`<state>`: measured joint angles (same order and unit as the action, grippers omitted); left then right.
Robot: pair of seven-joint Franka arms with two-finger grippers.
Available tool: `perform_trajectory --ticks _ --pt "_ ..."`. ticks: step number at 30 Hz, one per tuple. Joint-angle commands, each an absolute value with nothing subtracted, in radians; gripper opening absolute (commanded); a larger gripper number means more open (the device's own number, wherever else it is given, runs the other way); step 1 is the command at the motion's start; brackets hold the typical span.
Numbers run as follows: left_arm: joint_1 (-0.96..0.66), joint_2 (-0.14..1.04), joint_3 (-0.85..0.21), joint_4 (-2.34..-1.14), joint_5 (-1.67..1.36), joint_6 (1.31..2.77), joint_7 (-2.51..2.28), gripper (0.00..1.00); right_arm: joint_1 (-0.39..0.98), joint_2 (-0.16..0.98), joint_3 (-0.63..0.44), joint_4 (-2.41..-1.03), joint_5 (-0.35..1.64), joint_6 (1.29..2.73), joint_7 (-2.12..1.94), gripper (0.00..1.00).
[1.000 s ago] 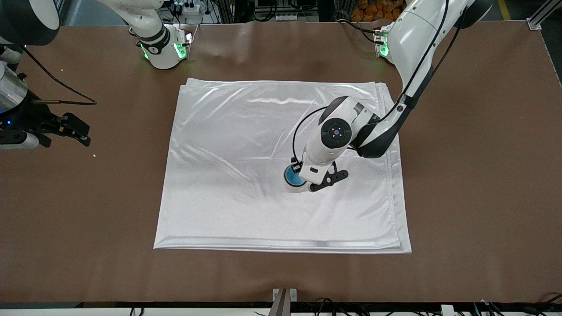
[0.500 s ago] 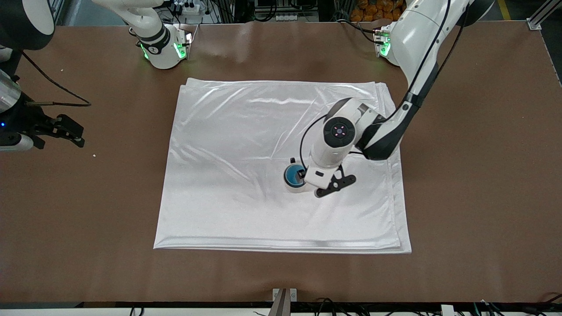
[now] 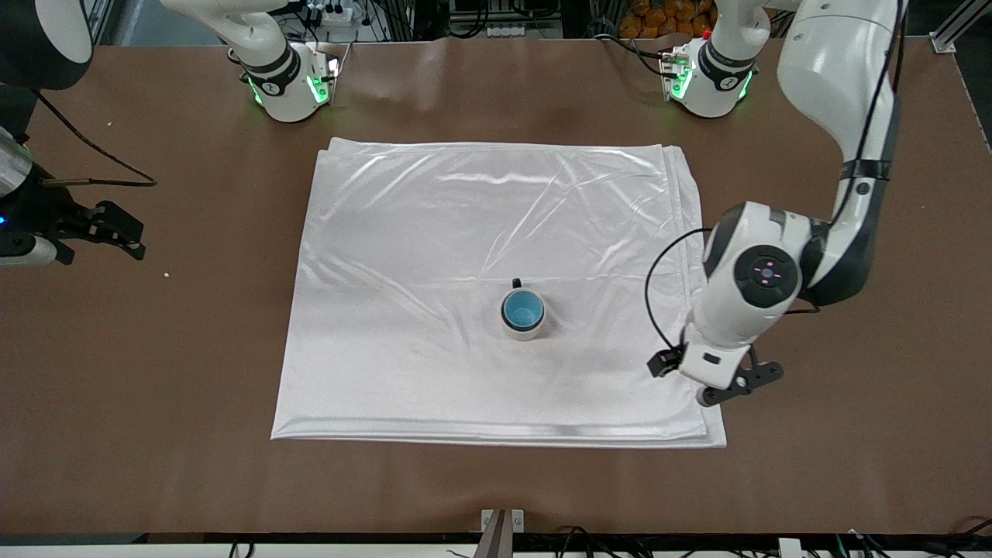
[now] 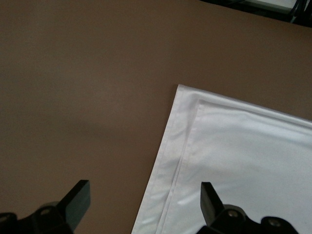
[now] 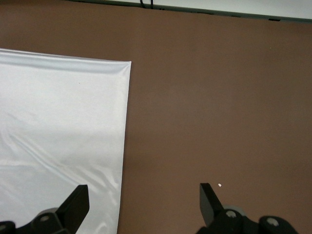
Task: Place blue cup into white mug on cloth
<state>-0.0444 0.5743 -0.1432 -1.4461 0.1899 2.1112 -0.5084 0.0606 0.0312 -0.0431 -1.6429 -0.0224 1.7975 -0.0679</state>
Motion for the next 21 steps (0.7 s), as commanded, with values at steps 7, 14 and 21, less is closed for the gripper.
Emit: perform_trajectory --ticks 7,14,21 --pt "-0.020 0.534 -0.150 -1.476 0.166 2.100 -0.404 1.00 0.064 0.015 -0.037 -1.640 -0.006 1.773 -0.078 1.00" --pt "0.012 0.470 -0.104 -1.476 0.031 2.036 -0.160 1.00 0.064 0.012 -0.035 -1.621 -0.002 1.738 -0.075 1.00" --pt "0.008 0.359 -0.078 -1.485 0.021 1.928 -0.069 1.00 0.058 -0.003 -0.034 -1.614 -0.002 1.712 -0.075 1.00"
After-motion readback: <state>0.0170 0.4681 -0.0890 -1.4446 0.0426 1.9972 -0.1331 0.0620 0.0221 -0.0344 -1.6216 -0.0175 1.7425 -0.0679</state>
